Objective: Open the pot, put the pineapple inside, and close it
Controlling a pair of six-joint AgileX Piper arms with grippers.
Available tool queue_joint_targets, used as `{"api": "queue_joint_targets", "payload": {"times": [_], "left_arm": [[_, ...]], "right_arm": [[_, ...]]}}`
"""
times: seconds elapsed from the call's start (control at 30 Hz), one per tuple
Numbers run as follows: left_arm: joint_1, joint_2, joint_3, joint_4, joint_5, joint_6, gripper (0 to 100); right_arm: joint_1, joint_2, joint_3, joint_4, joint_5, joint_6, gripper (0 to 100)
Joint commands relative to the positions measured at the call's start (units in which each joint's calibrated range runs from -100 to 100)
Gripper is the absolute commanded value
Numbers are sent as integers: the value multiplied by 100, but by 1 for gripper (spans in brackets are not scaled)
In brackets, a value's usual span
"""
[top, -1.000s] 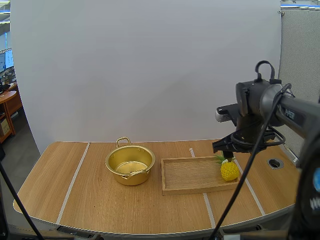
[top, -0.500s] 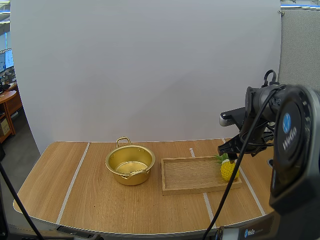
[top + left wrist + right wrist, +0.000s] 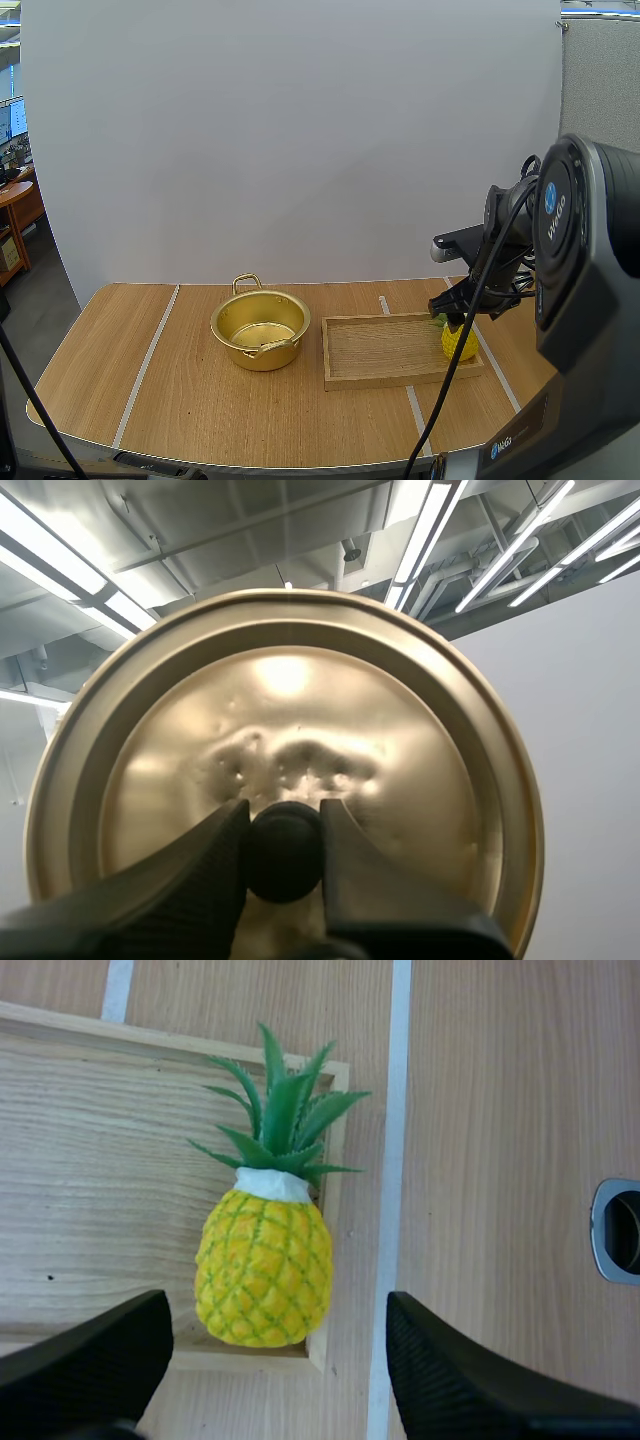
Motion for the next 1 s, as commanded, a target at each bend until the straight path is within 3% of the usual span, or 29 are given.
{"api": "queue_joint_targets", "payload": {"times": [0.0, 0.97], "left_arm": [[-1, -44, -52, 25, -190, -56, 0], [-1, -44, -52, 25, -190, -56, 0]], "right_arm": [[-22, 116, -30, 31, -238, -83, 100], [-22, 1195, -30, 284, -899, -264, 100]]}}
